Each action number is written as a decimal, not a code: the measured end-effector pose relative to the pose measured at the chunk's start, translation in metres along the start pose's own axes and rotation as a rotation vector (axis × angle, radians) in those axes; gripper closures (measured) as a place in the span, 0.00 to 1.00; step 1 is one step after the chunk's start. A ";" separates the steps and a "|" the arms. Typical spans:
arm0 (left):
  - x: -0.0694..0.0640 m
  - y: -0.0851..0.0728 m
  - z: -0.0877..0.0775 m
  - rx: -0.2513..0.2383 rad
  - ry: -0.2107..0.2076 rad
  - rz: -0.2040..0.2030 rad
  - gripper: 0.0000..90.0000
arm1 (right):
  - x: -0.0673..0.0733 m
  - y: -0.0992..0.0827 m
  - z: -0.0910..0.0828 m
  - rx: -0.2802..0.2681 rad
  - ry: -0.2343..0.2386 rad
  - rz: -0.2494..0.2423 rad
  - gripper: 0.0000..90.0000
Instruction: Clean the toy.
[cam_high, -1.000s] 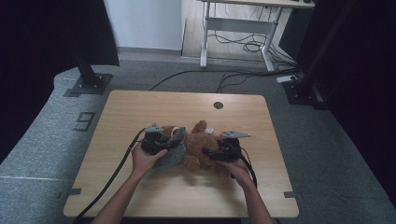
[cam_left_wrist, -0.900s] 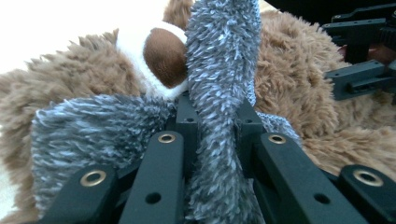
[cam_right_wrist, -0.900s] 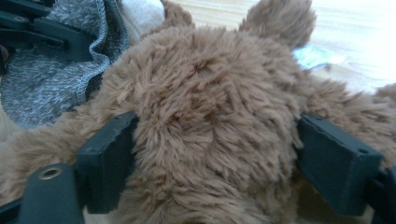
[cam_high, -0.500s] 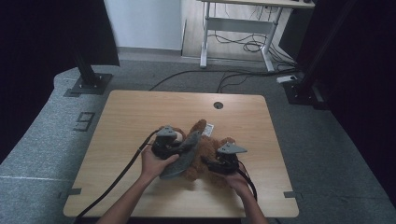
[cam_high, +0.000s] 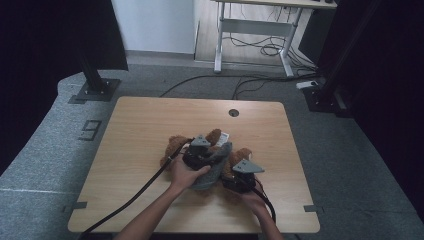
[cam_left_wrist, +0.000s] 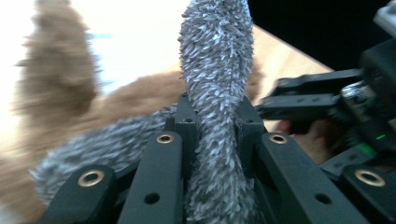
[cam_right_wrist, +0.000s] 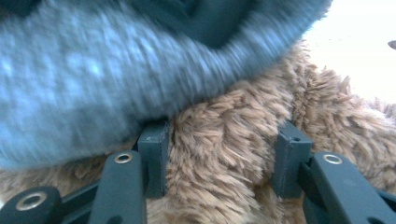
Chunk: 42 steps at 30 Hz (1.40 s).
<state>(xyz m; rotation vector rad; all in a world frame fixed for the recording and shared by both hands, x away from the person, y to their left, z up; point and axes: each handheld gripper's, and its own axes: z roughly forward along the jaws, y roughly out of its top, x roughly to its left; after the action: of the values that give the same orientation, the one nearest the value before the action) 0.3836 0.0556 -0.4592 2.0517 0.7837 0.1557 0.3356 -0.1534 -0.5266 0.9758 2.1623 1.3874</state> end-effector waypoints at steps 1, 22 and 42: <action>0.005 -0.001 -0.006 0.000 0.025 -0.002 0.85 | 0.000 0.000 0.000 -0.001 0.003 -0.001 0.55; 0.100 -0.043 -0.073 -0.098 0.116 -0.224 0.85 | -0.003 -0.001 -0.005 0.007 0.053 -0.039 0.57; 0.080 -0.056 -0.096 -0.122 0.018 -0.215 0.84 | -0.010 -0.007 -0.017 -0.008 0.130 -0.103 0.55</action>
<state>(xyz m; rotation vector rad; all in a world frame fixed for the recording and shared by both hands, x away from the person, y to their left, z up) 0.3827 0.1924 -0.4619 1.8403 0.9757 0.0981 0.3291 -0.1734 -0.5257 0.7788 2.2642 1.4449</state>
